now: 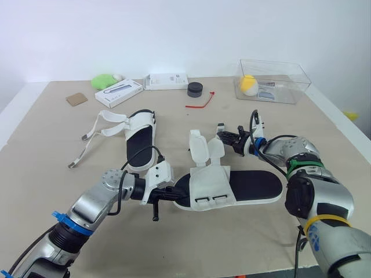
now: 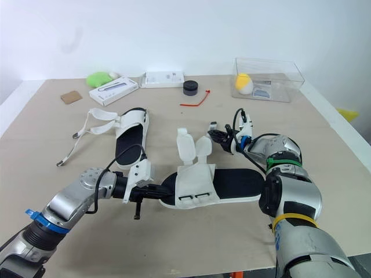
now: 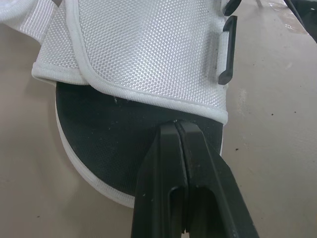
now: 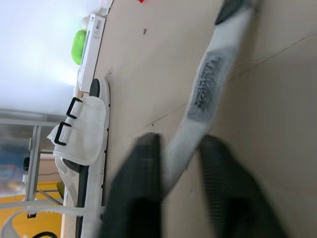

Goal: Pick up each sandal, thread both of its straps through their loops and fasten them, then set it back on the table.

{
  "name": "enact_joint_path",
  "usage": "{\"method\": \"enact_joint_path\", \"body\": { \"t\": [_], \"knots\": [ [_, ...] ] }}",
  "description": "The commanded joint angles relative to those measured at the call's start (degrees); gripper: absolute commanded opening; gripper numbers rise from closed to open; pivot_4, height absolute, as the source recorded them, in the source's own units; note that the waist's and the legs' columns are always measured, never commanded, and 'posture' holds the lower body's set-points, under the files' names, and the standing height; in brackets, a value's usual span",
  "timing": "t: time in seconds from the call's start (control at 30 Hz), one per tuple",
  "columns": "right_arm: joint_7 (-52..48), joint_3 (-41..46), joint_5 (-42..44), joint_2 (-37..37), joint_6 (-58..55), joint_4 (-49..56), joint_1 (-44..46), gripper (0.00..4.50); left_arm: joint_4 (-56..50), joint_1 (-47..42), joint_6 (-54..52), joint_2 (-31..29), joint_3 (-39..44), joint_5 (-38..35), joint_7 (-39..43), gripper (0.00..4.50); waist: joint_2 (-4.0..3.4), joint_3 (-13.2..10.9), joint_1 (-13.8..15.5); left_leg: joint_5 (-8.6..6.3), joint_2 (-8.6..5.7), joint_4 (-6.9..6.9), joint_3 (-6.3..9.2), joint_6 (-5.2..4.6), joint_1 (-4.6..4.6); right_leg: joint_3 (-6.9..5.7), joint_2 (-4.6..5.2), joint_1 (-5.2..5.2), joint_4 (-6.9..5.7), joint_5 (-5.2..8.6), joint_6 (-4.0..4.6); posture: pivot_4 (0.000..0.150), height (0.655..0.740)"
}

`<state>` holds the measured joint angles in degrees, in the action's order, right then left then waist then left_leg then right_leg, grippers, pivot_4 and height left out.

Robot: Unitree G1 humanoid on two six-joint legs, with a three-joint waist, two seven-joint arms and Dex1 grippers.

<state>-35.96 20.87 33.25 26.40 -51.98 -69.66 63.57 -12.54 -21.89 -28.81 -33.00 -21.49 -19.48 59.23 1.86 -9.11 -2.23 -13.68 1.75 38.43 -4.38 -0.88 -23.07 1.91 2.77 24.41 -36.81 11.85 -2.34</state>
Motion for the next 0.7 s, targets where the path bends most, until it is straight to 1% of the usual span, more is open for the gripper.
{"method": "enact_joint_path", "body": {
  "t": [0.03, 0.13, 0.23, 0.3, 0.37, 0.4, 0.47, 0.5, 0.53, 0.7],
  "knots": [
    [-8.6, -2.5, -2.8, 1.4, 3.7, 4.0, 2.3, 0.07, 0.9, 0.7, -0.9, -1.1, 0.3, 1.8, -0.5, 0.00, 0.00, 0.0, -0.1, 0.00, 0.00, 0.00, 0.00, 0.00, 0.00, 0.00, 0.00, 0.00, 0.00, 0.00, -0.01, 0.150, 0.7400],
    [-20.7, -7.5, -5.4, 1.7, 11.8, 14.0, 0.2, 0.07, 1.1, 0.7, -0.9, -1.1, 0.5, 1.8, -0.5, 0.00, -0.05, 0.0, -0.2, 0.00, 0.00, 0.01, 0.00, 0.00, 0.00, 0.00, 0.00, 0.00, 0.02, 0.02, -0.09, 0.150, 0.7400],
    [-24.7, -7.5, -4.3, 1.6, 17.5, 26.3, -4.2, 0.07, 1.2, 0.7, -1.0, -1.2, 0.7, 1.8, -0.5, 0.00, -0.06, 0.0, -0.2, 0.00, 0.01, 0.00, 0.05, 0.00, -0.01, -0.04, 0.00, -0.01, 0.01, 0.10, -0.22, 0.150, 0.7400],
    [-25.3, -7.6, -4.4, 1.3, 19.8, 31.1, -6.4, 0.07, 1.2, 0.7, -0.9, -1.3, 0.8, 1.8, -0.5, 0.00, -0.06, 0.0, -0.2, 0.00, 0.03, 0.01, 0.07, 0.00, -0.02, -0.06, 0.00, -0.01, 0.01, 0.09, -0.22, 0.150, 0.7400],
    [-25.2, -9.6, -7.3, 1.2, 28.6, 41.1, -11.7, 0.07, 1.0, 0.9, -1.0, -1.4, 1.0, 1.8, -0.4, 0.00, -0.06, 0.0, -0.2, 0.00, 0.03, -0.01, 0.05, 0.00, -0.02, -0.05, 0.01, 0.00, 0.02, 0.09, -0.21, 0.150, 0.7400],
    [-26.8, -11.7, -9.8, 1.8, 35.1, 47.5, -15.5, 0.07, 1.0, 1.0, -1.1, -1.5, 1.2, 1.8, -0.3, 0.00, -0.06, 0.0, -0.2, 0.00, 0.03, -0.01, 0.06, 0.01, -0.02, -0.06, 0.01, 0.00, 0.01, 0.12, -0.22, 0.150, 0.7400],
    [-31.3, -15.0, -14.8, 3.2, 52.2, 57.0, -22.7, 0.07, 1.3, 1.0, -1.0, -1.7, 1.6, 1.8, -0.2, 0.00, -0.06, 0.0, -0.2, -0.01, 0.03, -0.06, 0.03, 0.02, -0.02, -0.06, 0.01, 0.04, 0.02, 0.16, -0.23, 0.150, 0.7400],
    [-33.6, -16.0, -16.0, 3.8, 59.4, 60.9, -26.0, 0.07, 1.4, 0.9, -1.1, -1.7, 1.7, 1.8, -0.1, 0.00, -0.06, 0.0, -0.2, -0.01, 0.03, -0.08, 0.06, 0.02, -0.01, -0.08, 0.01, 0.04, 0.02, 0.20, -0.23, 0.150, 0.7400],
    [-36.8, -17.1, -16.6, 4.4, 67.7, 63.0, -28.7, 0.07, 1.4, 0.9, -1.2, -1.7, 1.8, 1.8, -0.1, 0.00, -0.06, 0.0, -0.2, -0.01, 0.03, -0.10, 0.07, 0.03, -0.01, -0.08, 0.01, 0.04, 0.01, 0.22, -0.24, 0.150, 0.7400],
    [-46.3, -20.3, -13.1, 5.2, 90.3, 65.7, -33.8, 0.07, 1.8, 0.6, -0.9, -1.9, 1.8, 1.8, 0.3, 0.00, -0.04, 0.0, -0.4, -0.01, 0.05, -0.07, -0.01, 0.03, 0.19, -0.04, -0.01, -0.08, 0.01, 0.16, -0.21, 0.150, 0.7400]
  ]
}}
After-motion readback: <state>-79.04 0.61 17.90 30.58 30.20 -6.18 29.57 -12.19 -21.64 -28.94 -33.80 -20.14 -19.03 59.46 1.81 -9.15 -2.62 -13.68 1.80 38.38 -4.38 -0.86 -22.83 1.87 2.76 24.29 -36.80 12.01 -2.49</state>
